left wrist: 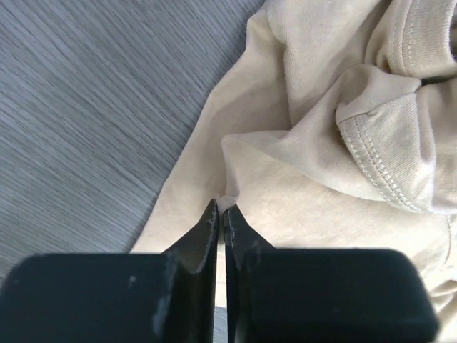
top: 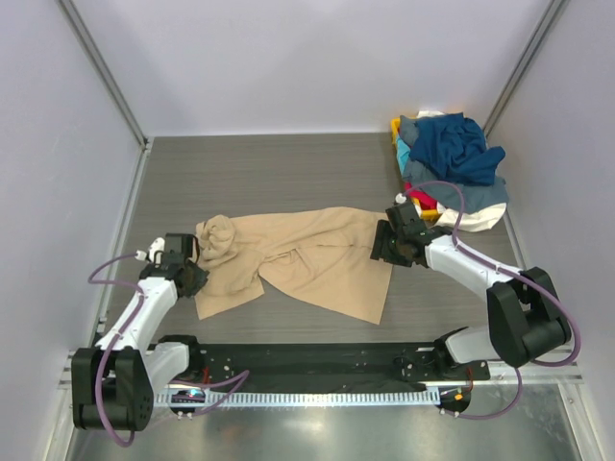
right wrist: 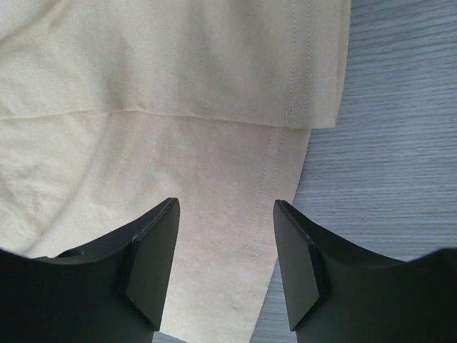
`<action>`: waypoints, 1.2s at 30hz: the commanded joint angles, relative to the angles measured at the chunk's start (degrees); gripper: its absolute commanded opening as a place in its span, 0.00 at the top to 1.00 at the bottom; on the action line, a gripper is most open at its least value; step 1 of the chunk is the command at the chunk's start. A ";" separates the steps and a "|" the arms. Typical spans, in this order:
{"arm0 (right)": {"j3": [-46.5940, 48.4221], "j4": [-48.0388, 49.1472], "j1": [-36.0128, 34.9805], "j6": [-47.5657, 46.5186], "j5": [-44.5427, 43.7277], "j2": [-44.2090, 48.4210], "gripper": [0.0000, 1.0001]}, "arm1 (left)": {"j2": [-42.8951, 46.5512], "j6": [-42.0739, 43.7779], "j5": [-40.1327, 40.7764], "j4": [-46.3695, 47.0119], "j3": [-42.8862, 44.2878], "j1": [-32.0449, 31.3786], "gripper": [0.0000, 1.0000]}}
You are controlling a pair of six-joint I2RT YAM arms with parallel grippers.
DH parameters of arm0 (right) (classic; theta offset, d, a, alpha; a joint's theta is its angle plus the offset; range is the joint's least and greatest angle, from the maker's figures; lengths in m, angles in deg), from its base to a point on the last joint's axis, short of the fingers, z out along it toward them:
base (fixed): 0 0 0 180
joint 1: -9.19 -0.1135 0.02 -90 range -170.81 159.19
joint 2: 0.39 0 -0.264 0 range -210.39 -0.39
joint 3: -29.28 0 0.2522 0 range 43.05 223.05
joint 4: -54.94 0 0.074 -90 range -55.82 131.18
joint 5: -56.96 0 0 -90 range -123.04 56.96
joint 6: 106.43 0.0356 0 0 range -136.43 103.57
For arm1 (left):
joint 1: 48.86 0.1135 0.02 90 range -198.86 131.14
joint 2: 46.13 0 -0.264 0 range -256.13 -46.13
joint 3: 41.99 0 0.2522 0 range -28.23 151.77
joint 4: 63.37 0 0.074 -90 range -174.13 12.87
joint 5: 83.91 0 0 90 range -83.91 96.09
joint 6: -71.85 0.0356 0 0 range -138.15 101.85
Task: Fold and stack the t-shirts
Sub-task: Flatten the tshirt out
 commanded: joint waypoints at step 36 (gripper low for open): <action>1.91 8.92 8.66 2.29 -6.91 -9.35 0.56 | 5.59 6.97 -0.80 2.65 4.12 0.31 1.00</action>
